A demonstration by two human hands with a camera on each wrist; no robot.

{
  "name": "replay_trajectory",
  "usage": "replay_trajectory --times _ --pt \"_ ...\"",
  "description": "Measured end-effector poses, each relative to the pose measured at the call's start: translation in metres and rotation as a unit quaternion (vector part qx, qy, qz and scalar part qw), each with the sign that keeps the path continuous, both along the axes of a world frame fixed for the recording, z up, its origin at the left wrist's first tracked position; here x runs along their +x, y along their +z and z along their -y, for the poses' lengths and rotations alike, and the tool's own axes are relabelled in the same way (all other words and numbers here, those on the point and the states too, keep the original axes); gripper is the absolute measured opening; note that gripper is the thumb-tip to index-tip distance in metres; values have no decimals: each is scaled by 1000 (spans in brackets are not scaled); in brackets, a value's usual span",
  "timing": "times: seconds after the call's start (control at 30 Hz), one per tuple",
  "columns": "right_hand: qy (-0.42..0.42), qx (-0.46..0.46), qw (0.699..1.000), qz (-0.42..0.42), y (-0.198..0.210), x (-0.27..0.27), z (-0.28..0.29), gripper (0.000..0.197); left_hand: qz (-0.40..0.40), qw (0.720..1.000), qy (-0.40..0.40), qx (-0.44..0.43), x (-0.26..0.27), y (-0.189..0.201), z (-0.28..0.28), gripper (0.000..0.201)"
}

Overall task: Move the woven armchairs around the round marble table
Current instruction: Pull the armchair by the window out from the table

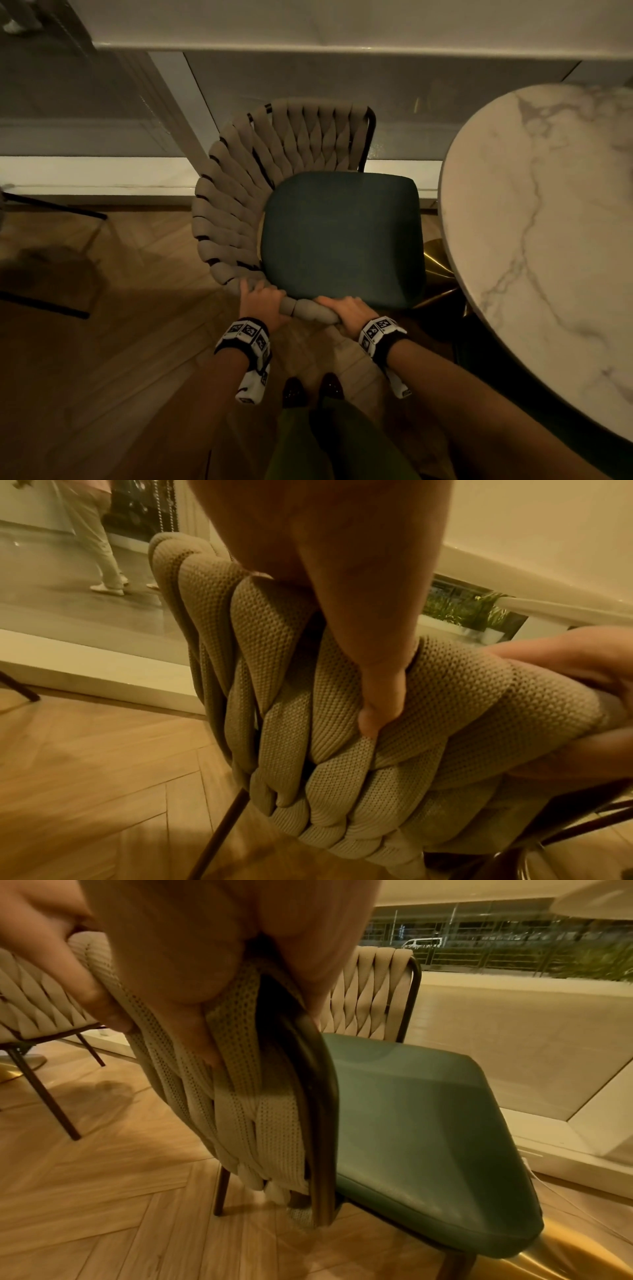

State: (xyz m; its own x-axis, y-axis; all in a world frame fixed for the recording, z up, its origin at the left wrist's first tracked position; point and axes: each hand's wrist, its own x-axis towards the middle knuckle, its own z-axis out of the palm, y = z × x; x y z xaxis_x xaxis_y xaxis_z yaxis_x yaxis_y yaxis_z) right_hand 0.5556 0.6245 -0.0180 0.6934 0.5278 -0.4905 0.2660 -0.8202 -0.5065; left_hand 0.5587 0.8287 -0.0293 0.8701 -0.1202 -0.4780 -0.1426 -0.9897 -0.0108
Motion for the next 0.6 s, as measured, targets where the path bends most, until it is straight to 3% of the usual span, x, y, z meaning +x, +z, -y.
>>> replay_trajectory --times 0.6 --pt "17 -28 999 -8 -10 -25 -12 47 -32 999 13 -8 -24 -11 -14 48"
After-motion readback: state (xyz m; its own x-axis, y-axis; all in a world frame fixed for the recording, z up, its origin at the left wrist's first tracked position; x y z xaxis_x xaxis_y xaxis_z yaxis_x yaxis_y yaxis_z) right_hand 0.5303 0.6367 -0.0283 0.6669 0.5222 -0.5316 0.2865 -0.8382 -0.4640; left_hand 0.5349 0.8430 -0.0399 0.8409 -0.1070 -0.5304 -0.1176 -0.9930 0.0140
